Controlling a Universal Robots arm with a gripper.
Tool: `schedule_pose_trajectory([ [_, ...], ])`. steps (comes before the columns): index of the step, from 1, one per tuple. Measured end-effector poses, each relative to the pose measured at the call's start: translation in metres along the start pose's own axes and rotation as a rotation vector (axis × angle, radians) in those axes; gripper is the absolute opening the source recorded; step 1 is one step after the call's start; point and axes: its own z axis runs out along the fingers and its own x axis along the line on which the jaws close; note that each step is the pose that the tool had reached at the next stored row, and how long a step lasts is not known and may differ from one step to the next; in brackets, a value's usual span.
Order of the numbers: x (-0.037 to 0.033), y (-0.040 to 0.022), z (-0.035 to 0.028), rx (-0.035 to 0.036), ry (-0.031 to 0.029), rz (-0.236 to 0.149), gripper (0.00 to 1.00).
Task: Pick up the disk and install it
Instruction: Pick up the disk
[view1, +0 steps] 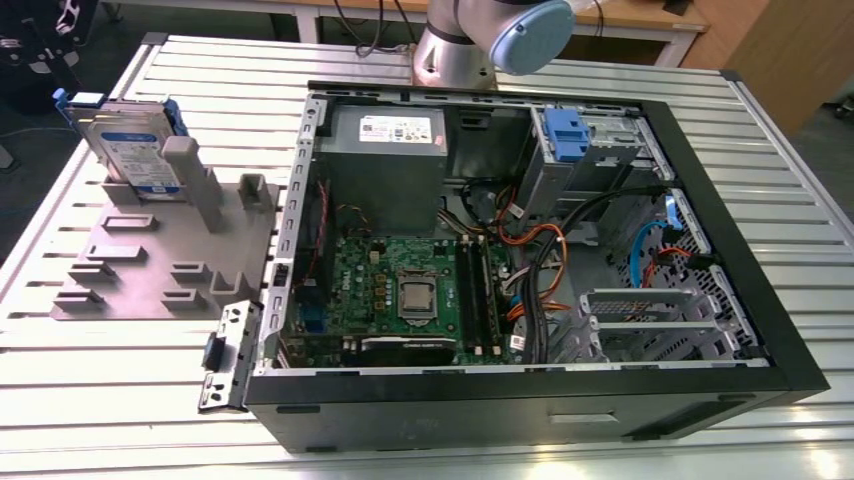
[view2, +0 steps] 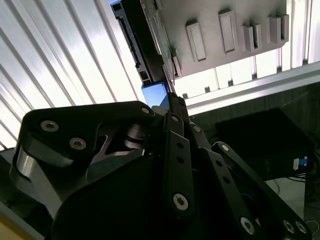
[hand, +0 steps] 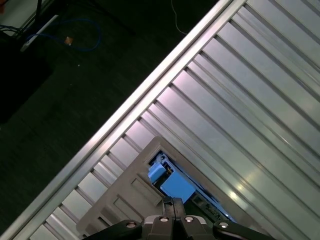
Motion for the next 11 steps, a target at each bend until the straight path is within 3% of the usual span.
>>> schedule_pose_trajectory([
  [11,0.0000,0.0000,0.0000,-0.0003,0.0012,-0.026,0.11],
])
